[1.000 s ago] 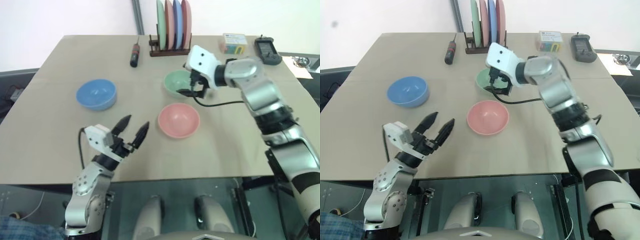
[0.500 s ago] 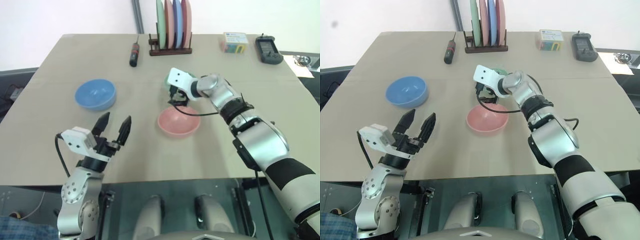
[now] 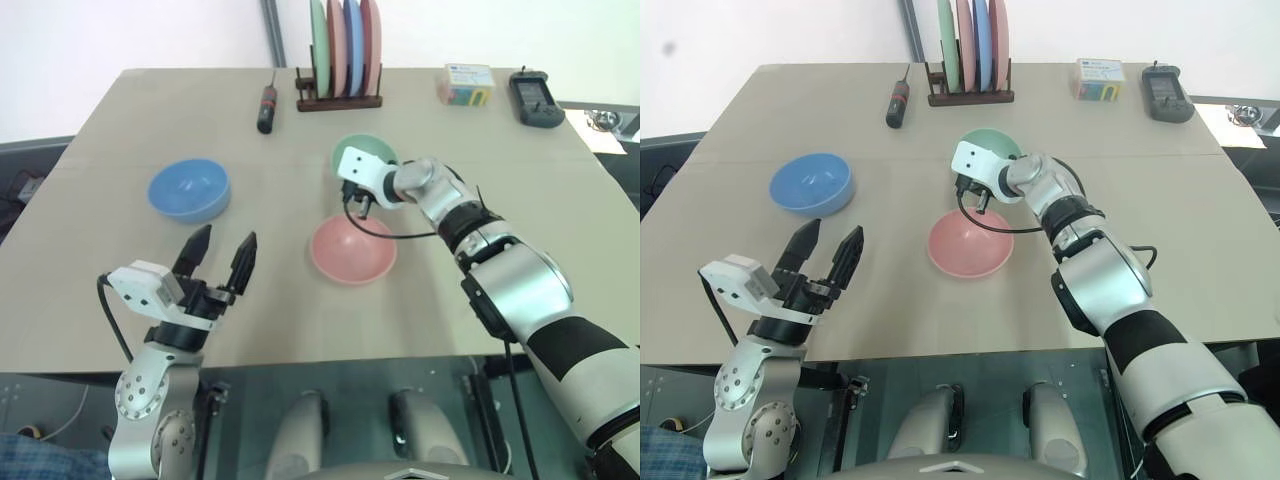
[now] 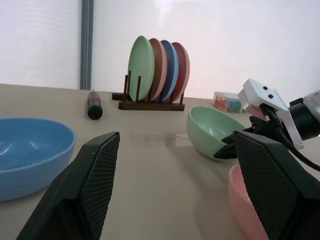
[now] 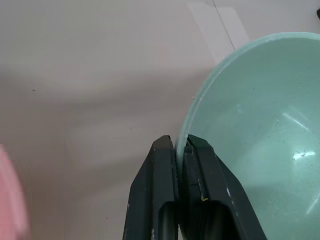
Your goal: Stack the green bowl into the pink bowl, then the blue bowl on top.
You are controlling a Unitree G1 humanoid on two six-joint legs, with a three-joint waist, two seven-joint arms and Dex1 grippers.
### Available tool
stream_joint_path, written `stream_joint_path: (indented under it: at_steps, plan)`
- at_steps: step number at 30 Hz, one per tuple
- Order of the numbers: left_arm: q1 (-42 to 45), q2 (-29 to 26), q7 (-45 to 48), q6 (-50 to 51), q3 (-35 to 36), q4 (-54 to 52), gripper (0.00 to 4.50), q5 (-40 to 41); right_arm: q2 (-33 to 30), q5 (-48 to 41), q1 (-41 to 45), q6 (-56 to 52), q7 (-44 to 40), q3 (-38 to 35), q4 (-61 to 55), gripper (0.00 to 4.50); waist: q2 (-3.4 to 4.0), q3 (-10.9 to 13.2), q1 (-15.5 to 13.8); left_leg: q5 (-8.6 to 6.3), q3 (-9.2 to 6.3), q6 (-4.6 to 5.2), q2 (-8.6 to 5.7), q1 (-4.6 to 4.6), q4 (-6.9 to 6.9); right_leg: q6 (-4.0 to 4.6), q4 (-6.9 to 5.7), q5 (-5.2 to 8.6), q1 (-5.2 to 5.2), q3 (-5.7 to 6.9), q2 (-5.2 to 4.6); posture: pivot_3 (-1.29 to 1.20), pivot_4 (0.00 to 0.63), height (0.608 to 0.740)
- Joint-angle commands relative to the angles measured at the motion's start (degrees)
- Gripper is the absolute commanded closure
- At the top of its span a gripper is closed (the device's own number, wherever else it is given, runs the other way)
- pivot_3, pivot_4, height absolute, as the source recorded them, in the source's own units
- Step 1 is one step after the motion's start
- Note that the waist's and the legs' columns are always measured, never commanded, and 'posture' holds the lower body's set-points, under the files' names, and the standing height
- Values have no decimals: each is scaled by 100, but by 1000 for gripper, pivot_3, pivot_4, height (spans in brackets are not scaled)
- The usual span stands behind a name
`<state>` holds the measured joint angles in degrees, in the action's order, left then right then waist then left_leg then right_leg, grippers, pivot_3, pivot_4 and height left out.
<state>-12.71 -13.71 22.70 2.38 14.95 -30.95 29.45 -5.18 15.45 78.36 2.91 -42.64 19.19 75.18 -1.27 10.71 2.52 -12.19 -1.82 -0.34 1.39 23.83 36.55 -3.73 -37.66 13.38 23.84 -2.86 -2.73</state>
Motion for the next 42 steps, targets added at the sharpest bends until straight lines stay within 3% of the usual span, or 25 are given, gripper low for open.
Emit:
stream_joint_path:
  at_steps: [1, 5, 9, 13, 17, 20, 23, 30, 37, 42]
  plan:
    - [41, -53, 33, -52, -49, -299, 651, 67, -208, -168, 388, 474, -604, -197, -639, 4399, 1, 1, -1, 0, 0, 0, 0, 0, 0, 0, 0, 0, 0, 0, 0, 0, 150, 740]
    - [142, -181, 196, 25, -112, -246, 651, 170, -499, -484, 133, 487, -1622, -238, -1721, 4399, 2, 2, -6, 0, -1, 0, 0, 1, 0, -1, 0, 0, 0, 2, 0, 0, 150, 740]
    - [365, -513, 557, 171, -76, -79, 651, 425, -1473, -1236, -1170, -482, -3413, -72, -4939, 4399, -4, -2, -117, 0, -15, 0, 0, 3, 0, -1, 8, 0, -9, 17, 0, 0, 150, 740]
    - [567, -764, 934, 289, -79, 110, 651, 665, -2397, -1874, -2116, -1662, -4203, -59, -7265, 4399, 4, 3, -138, 0, -19, 0, -5, 4, 0, -3, 17, -1, -16, 23, -10, 0, 150, 740]
    - [832, -950, 1357, 424, -124, 367, 651, 934, -2974, -2355, -2641, -2584, -4359, -113, -8722, 4399, 10, 7, -89, 0, -15, 0, 1, -4, 5, -1, 4, 1, -12, 21, -4, 0, 150, 740]
    - [1014, -1035, 1617, 536, -157, 538, 651, 1093, -3070, -2448, -2752, -2887, -4118, -100, -9133, 4399, 9, 6, -32, 1, -17, 1, 7, -10, 11, -1, -1, 3, -15, 21, 5, 0, 150, 740]
    - [1183, -1073, 1754, 616, -174, 676, 651, 1158, -3038, -2392, -2751, -2959, -3791, -105, -9272, 3639, 9, 6, -32, 1, -15, 0, 8, -7, 27, 16, -7, 14, -16, 21, 5, 0, 150, 740]
    - [1431, -1043, 1612, 725, -243, 841, 651, 921, -2907, -2615, -2595, -3656, -3098, -353, -9283, 812, 8, 6, -47, 0, -16, 0, 6, 1, 30, -1, -1, 2, -17, 20, 3, 0, 150, 740]
    - [1910, -1433, 787, 1053, -72, 1279, 651, -12, -2815, -3839, -2809, -4809, -2337, -1737, -9336, 812, 5, 4, -70, 1, -18, 0, 4, 1, 33, -1, -3, 1, -20, 21, 3, 0, 150, 740]
    - [2362, -2182, 893, 1482, -90, 1812, 651, -429, -2966, -4482, -2989, -5177, -1942, -2466, -9529, 812, 6, 7, -66, 0, -19, 1, 4, 5, 31, -1, -2, 2, -18, 22, 3, 0, 150, 740]
